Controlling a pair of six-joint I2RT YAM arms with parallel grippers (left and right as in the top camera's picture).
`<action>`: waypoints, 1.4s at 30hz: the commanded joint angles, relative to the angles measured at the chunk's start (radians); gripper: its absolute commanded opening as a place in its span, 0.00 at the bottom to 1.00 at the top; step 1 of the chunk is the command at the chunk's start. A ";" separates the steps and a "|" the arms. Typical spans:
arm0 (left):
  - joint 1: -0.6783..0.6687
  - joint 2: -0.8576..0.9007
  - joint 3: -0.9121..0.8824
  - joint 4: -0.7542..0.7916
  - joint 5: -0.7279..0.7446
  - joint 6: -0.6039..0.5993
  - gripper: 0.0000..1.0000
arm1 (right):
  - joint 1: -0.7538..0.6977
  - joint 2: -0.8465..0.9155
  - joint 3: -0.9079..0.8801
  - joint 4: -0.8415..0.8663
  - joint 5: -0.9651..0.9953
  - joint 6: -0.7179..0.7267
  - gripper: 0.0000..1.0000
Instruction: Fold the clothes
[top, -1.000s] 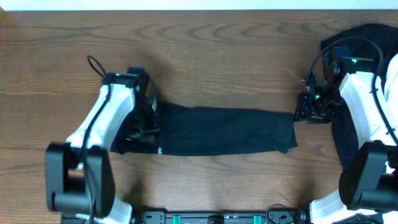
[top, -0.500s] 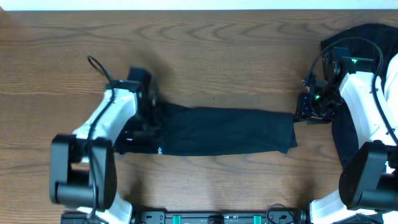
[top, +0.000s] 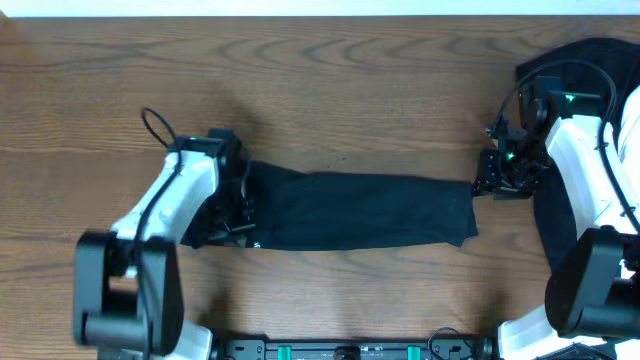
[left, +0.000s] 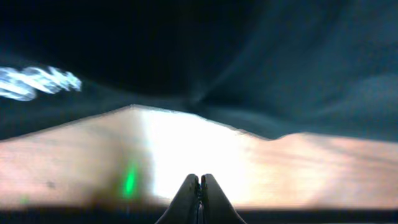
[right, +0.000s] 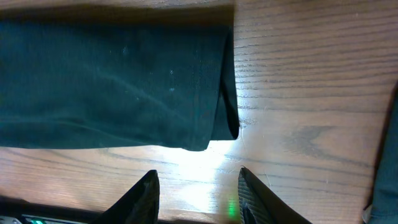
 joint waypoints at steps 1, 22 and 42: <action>0.001 -0.103 0.042 0.046 -0.069 0.009 0.06 | 0.005 -0.021 0.003 0.008 -0.008 0.014 0.40; 0.001 -0.514 0.058 0.032 -0.111 0.006 0.16 | -0.109 0.263 0.000 0.153 -0.172 -0.150 0.78; 0.001 -0.703 0.058 0.006 -0.115 0.027 0.25 | -0.045 0.277 -0.296 0.399 -0.371 -0.174 0.56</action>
